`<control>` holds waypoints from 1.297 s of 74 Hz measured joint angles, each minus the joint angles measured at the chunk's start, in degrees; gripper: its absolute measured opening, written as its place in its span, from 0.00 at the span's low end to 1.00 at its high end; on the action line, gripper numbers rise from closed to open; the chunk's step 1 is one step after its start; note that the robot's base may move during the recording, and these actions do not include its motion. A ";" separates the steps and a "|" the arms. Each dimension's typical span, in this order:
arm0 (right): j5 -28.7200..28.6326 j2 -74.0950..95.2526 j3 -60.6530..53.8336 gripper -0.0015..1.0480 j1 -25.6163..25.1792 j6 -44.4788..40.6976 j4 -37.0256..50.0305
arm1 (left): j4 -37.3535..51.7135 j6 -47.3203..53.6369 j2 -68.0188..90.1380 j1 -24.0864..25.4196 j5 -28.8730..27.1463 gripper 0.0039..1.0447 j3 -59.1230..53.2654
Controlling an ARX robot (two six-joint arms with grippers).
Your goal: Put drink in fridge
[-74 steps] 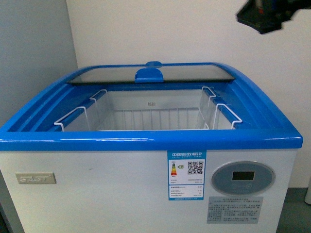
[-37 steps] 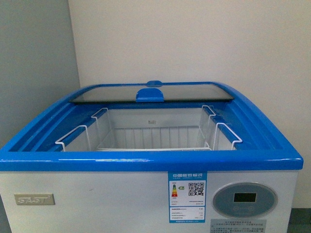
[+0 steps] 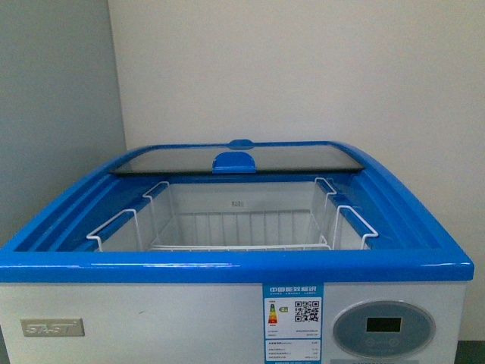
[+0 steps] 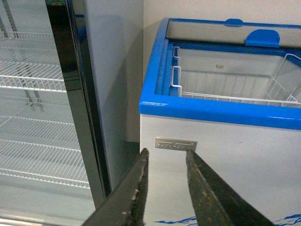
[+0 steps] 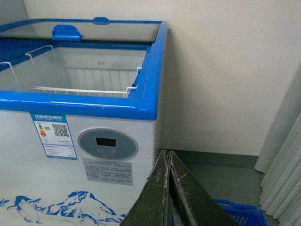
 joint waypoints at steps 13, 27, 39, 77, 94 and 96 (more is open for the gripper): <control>0.00 -2.62 -2.08 0.03 0.00 0.02 -0.35 | -1.36 0.26 -4.11 0.00 -0.04 0.02 -2.51; 0.09 -10.86 -3.78 0.03 0.00 0.07 -8.11 | -3.78 0.31 -8.31 0.00 -0.11 0.02 -4.50; 0.00 -12.59 -4.20 0.03 0.02 0.07 -8.28 | -5.60 0.31 -11.06 0.00 -0.07 0.02 -5.38; 0.02 -14.95 -5.97 0.03 0.02 0.09 -8.24 | -18.38 0.35 -25.31 0.00 -0.11 0.02 -7.19; 0.00 -14.99 -5.97 0.03 0.02 0.07 -8.24 | -18.99 0.35 -26.86 0.00 -0.09 0.02 -7.19; 0.00 -14.99 -5.97 0.03 0.02 0.07 -8.24 | -19.02 0.35 -26.86 0.00 -0.09 0.02 -7.19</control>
